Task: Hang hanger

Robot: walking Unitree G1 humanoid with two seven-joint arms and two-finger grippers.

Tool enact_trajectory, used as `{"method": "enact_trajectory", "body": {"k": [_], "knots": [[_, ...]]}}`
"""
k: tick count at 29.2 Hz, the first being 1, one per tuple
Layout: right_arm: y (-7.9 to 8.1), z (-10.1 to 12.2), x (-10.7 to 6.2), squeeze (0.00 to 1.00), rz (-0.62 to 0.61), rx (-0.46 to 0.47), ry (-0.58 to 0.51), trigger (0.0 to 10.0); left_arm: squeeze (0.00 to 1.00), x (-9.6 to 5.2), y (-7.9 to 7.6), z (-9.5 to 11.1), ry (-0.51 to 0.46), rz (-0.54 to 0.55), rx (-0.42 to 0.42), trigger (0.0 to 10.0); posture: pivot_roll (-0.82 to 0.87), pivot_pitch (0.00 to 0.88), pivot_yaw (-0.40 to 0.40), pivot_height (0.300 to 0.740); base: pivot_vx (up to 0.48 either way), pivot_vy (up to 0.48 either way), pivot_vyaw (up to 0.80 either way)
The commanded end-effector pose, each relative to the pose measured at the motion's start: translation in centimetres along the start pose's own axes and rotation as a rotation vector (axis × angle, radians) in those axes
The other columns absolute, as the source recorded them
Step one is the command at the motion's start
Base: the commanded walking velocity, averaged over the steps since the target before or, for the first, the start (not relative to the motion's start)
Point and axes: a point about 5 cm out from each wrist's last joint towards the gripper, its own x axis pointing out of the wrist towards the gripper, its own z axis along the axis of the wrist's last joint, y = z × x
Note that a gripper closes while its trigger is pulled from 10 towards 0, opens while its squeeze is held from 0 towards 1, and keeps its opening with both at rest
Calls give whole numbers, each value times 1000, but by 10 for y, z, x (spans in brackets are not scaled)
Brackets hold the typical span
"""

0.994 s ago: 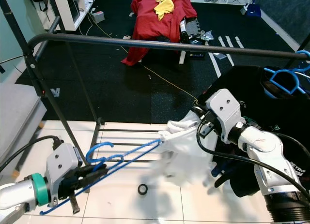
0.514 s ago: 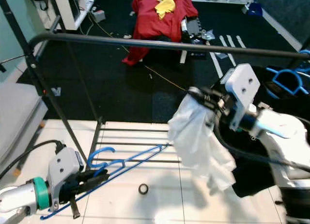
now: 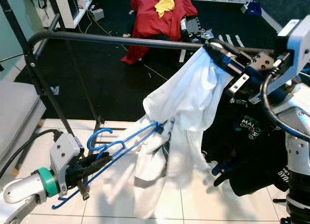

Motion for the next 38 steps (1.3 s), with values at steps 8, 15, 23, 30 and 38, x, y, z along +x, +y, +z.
{"method": "enact_trajectory", "body": {"k": [8,15,23,30,38], "knots": [[-8,10,-10,0,79,126,-75,10000,0,-3,-4,-7,14,5,-34,10000,-159,204,49,740,0,0,0],[-14,3,-22,0,110,242,-68,10000,0,-1,-6,-4,-40,22,-139,10000,-156,203,43,740,0,0,0],[-14,-7,-20,0,131,300,-57,10000,0,11,-23,19,-238,-108,-395,10000,-167,195,40,740,0,0,0],[-18,-8,-21,0,144,294,-31,10000,0,-1,-22,23,-293,-183,-447,10000,-165,188,37,740,0,0,0],[-21,-23,-22,0,78,229,60,10000,0,-6,-31,1,-84,-236,-276,10000,-164,191,48,740,0,0,0]]}}
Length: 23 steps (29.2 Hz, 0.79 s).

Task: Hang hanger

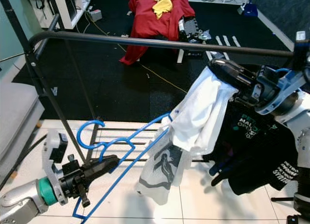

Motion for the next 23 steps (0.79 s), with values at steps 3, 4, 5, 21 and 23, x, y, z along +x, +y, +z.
{"method": "enact_trajectory", "body": {"k": [3,4,5,21,23], "knots": [[-22,-18,-10,0,-173,-198,213,10000,0,-11,-11,-10,107,-98,36,10000,-163,193,53,740,0,0,0],[-22,-18,-10,0,-173,-198,213,10000,0,-11,-11,-10,107,-98,36,10000,-163,193,53,740,0,0,0],[-25,-23,-11,0,-190,-232,258,10000,0,-12,-11,-9,110,-102,35,10000,-163,193,53,740,0,0,0],[30,-84,12,0,347,-629,638,10000,0,-17,25,-17,202,241,369,10000,-160,203,56,740,0,0,0],[24,-80,13,0,341,-687,630,10000,0,-25,22,-25,251,234,412,10000,-161,208,55,740,0,0,0]]}}
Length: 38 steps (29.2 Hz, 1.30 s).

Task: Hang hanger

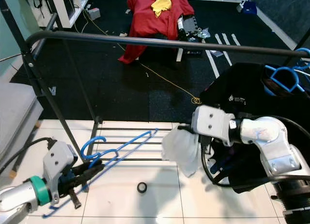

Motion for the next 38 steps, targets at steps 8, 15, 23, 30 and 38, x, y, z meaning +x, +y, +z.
{"method": "enact_trajectory", "body": {"k": [8,15,23,30,38], "knots": [[-4,-4,1,0,-32,-80,26,10000,0,-16,-10,-22,97,-13,13,10000,-158,211,53,740,0,0,0],[45,-22,52,0,-394,591,-222,10000,0,-1,7,-39,78,427,-232,10000,-113,199,20,740,0,0,0],[141,-33,106,0,-594,986,-165,10000,0,10,-2,-65,186,631,-225,10000,-103,192,40,740,0,0,0],[139,-33,105,0,-733,1053,-181,10000,0,25,-9,-62,146,612,-315,10000,-115,181,54,740,0,0,0],[116,-49,92,0,-963,1009,-40,10000,0,40,-10,-46,74,631,-286,10000,-110,169,42,740,0,0,561]]}}
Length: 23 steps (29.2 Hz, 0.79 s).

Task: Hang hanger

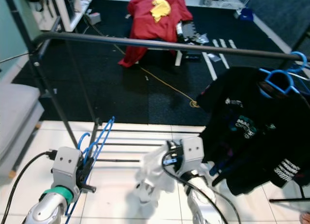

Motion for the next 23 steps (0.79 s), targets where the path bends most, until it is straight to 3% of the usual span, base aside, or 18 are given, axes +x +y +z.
{"method": "enact_trajectory", "body": {"k": [1,16,23], "knots": [[-3,-1,0,0,-28,-9,-3,10000,0,-1,-2,-2,1,5,13,10000,-107,167,41,740,0,0,781],[3,10,8,0,-36,-56,-54,10000,0,5,-1,4,-21,16,28,10000,-103,166,45,740,0,0,785],[2,16,10,0,-60,-34,-83,10000,0,6,-1,2,-20,13,36,10000,-105,170,48,740,0,0,780]]}}
